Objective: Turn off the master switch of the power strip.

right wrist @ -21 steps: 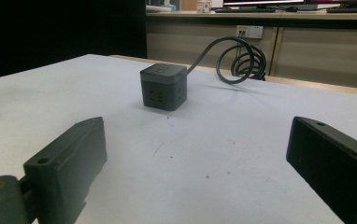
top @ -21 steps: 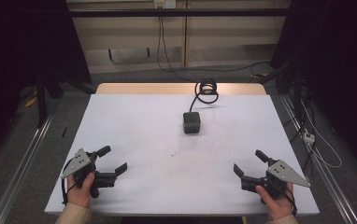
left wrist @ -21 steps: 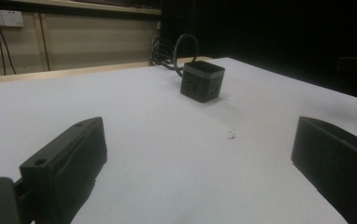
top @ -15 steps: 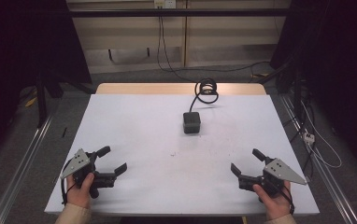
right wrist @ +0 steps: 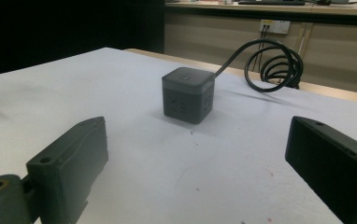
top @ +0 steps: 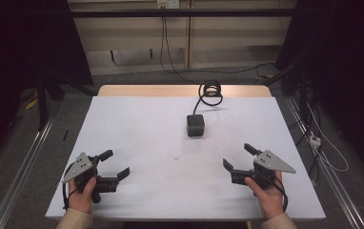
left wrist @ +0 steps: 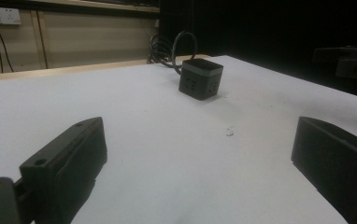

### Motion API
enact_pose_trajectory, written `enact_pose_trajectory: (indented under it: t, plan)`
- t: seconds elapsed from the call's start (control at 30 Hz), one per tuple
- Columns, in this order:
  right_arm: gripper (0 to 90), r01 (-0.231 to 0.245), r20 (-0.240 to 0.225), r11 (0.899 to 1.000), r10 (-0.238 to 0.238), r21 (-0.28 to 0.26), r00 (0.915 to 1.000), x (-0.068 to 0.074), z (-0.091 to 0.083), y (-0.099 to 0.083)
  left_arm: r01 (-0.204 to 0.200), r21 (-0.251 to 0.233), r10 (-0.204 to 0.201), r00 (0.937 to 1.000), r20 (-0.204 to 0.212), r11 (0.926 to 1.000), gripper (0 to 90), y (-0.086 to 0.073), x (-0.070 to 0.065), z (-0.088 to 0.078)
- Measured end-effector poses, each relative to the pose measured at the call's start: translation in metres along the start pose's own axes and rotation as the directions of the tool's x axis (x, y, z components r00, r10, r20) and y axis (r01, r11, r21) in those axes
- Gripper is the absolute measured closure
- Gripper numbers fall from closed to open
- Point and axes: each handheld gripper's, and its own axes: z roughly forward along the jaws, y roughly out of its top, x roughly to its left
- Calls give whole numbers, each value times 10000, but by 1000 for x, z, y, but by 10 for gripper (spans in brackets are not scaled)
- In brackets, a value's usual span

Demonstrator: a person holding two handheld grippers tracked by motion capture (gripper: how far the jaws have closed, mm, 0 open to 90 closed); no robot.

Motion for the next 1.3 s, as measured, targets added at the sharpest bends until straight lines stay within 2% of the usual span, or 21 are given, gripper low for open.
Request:
enact_pose_trajectory:
  t: [0.17,0.43,0.87,1.13,1.3]
  plan:
    - [60,98,-164,9998,-95,187,9998,3,15,7,6,28,-6,10000,24,10000,33,-1,-1,0]
    - [66,-40,-162,9993,46,366,9999,6,41,16,2,24,-2,10000,22,10000,33,0,0,-2]
    - [70,-85,-205,9980,98,625,9997,4,60,21,-3,-48,3,10000,-97,10000,33,0,1,-4]
    - [75,14,-122,9968,-4,793,9999,5,71,24,-12,-46,12,10000,-36,10000,33,-1,0,-4]
    - [86,-133,-92,9961,142,876,9999,4,79,26,-26,-14,26,10000,-29,10000,33,0,0,-4]
